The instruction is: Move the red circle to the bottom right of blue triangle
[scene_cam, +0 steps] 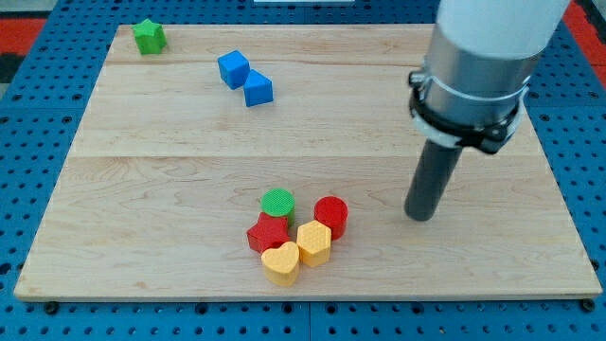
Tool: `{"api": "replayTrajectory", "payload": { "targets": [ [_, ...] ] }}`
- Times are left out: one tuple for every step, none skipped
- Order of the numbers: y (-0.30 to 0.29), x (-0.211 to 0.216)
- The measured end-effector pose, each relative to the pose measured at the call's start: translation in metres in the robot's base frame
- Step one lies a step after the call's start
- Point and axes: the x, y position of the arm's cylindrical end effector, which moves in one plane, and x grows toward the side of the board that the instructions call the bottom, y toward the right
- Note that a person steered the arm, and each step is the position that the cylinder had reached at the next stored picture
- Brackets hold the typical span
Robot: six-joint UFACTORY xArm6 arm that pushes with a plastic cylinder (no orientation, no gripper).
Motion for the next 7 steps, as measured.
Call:
{"api": "replayTrajectory", "payload": {
  "targets": [
    [-0.04,0.014],
    [-0.073,0.025],
    [-0.089,0.032],
    [-0.108,0.011],
    [-0.104,-0.02],
    [-0.093,-0.042],
    [-0.096,-0.075]
  ]
}}
